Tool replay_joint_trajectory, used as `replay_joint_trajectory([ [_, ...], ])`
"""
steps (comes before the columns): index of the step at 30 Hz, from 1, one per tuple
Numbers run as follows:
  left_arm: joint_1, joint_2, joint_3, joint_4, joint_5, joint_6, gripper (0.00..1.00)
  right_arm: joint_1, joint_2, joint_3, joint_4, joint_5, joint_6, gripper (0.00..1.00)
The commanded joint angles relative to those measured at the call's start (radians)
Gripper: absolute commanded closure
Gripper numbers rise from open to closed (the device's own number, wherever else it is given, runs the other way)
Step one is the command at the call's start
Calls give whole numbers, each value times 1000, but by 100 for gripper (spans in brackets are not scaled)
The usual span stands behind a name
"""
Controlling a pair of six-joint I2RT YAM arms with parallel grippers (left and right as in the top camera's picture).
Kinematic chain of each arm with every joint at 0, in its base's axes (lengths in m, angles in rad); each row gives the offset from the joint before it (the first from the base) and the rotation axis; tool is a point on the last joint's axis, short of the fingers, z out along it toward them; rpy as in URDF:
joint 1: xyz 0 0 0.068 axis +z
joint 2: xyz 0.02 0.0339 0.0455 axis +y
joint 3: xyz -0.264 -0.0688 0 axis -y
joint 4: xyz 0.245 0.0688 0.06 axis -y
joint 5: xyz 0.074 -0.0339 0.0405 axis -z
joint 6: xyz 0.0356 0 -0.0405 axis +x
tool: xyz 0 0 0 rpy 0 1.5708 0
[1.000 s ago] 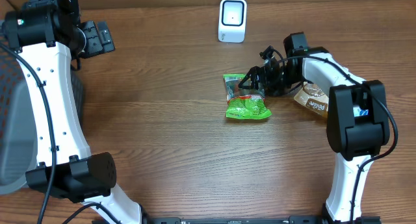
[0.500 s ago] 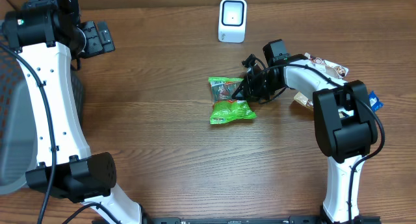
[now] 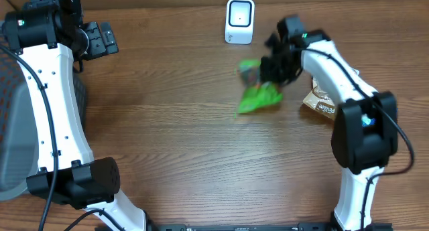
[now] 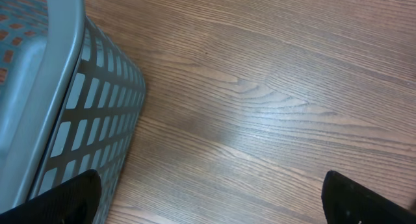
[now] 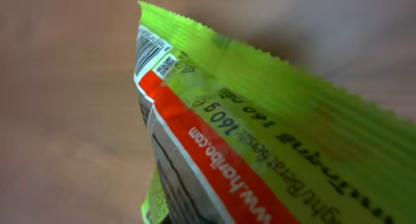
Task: Scan the item barcode
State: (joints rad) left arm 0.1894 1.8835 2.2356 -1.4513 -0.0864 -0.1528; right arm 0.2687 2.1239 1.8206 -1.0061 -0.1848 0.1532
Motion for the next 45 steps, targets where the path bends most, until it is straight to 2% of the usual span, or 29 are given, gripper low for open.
replay_joint_trajectory([
  [1, -8, 10, 5, 0, 2, 19, 0, 53, -86, 106, 10, 478, -43, 96],
  [6, -8, 10, 5, 0, 2, 19, 0, 117, -81, 111, 118, 797, -248, 96],
  [9, -8, 10, 5, 0, 2, 19, 0, 146, -72, 111, 257, 946, -368, 96],
  [15, -8, 10, 5, 0, 2, 19, 0, 153, -32, 111, 536, 969, -655, 96],
  [22, -8, 10, 5, 0, 2, 19, 0, 154, 31, 111, 723, 940, -897, 96],
  [26, -8, 10, 5, 0, 2, 19, 0, 155, 69, 111, 773, 942, -974, 96],
  [35, -8, 10, 5, 0, 2, 19, 0, 165, 146, 111, 839, 901, -976, 96],
  [39, -8, 10, 5, 0, 2, 19, 0, 166, 177, 111, 879, 903, -1059, 96],
  [45, -8, 10, 5, 0, 2, 19, 0, 174, 193, 110, 931, 909, -1103, 96],
])
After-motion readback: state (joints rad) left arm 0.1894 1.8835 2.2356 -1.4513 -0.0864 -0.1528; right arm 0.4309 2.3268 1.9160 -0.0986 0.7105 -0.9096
